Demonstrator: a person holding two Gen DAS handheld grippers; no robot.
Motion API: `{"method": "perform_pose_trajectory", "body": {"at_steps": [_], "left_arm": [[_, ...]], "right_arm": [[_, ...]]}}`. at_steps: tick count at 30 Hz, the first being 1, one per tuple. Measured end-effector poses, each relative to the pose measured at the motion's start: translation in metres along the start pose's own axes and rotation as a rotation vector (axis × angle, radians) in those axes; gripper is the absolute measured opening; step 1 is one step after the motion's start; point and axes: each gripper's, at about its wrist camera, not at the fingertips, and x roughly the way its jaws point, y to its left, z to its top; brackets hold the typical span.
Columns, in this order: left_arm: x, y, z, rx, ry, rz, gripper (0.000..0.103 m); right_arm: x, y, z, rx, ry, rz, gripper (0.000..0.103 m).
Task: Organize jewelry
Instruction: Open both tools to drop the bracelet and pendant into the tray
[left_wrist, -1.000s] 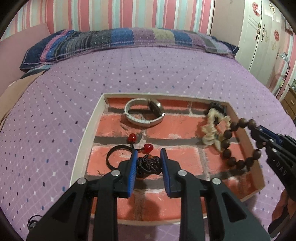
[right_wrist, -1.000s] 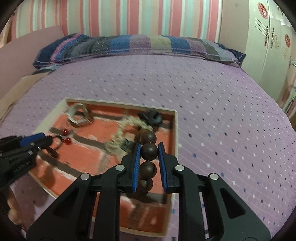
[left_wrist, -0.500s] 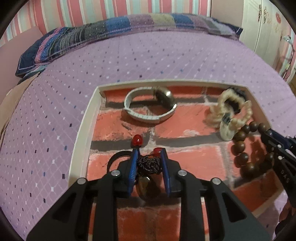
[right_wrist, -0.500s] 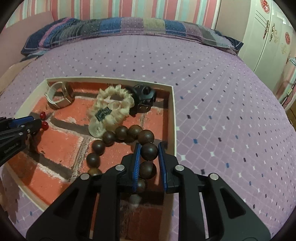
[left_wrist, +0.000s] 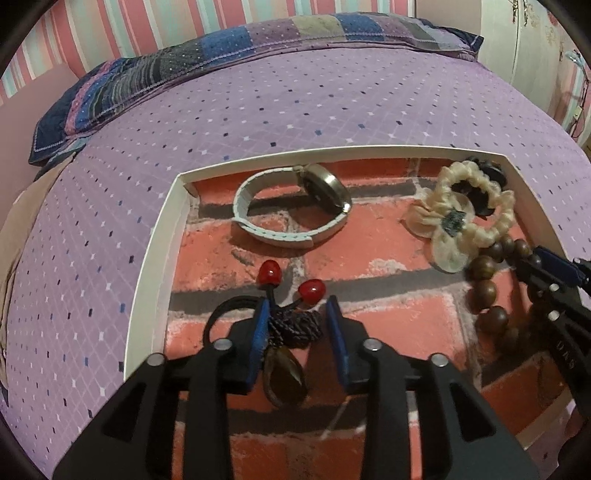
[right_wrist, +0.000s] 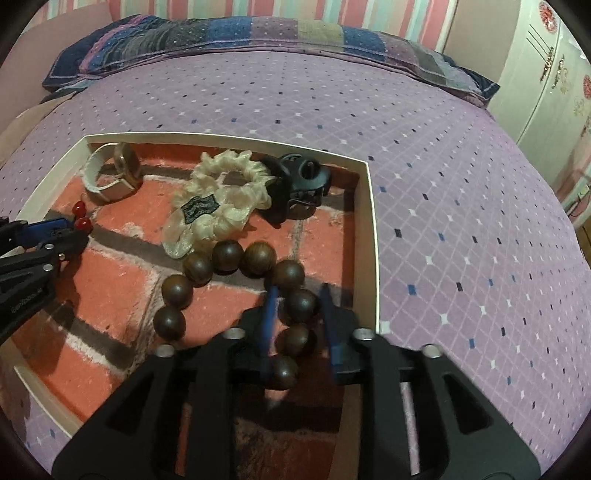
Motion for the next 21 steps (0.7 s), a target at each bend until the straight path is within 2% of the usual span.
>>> {"method": "perform_pose_trajectory", "body": {"at_steps": [1, 3, 6, 7, 9, 12, 16, 21], "left_arm": [[-0.004, 0.0, 0.0, 0.001, -0.009, 0.0, 0.047], [-0.013, 0.0, 0.0, 0.006, -0.027, 0.006, 0.055], [-0.031, 0.001, -0.002, 0.003, -0.042, -0.013, 0.059], [-0.039, 0.002, -0.003, -0.001, -0.052, -0.022, 0.064], [-0.06, 0.007, -0.006, -0.017, -0.085, -0.039, 0.073], [-0.094, 0.018, -0.008, -0.033, -0.137, -0.064, 0.078], [-0.14, 0.039, -0.019, -0.059, -0.217, -0.069, 0.088], [-0.187, 0.06, -0.047, -0.093, -0.288, -0.069, 0.092]], "right_arm": [[-0.004, 0.0, -0.001, -0.007, -0.018, 0.004, 0.043], [-0.014, 0.0, -0.001, -0.021, -0.042, -0.005, 0.053], [-0.036, -0.006, -0.001, -0.002, -0.098, 0.035, 0.069], [-0.044, -0.009, -0.001, 0.006, -0.117, 0.036, 0.075], [-0.061, -0.019, -0.002, 0.03, -0.154, 0.033, 0.083], [-0.088, -0.03, -0.006, 0.057, -0.201, 0.025, 0.094], [-0.123, -0.039, -0.017, 0.058, -0.256, -0.026, 0.099], [-0.149, -0.049, -0.035, 0.082, -0.264, -0.085, 0.099]]}}
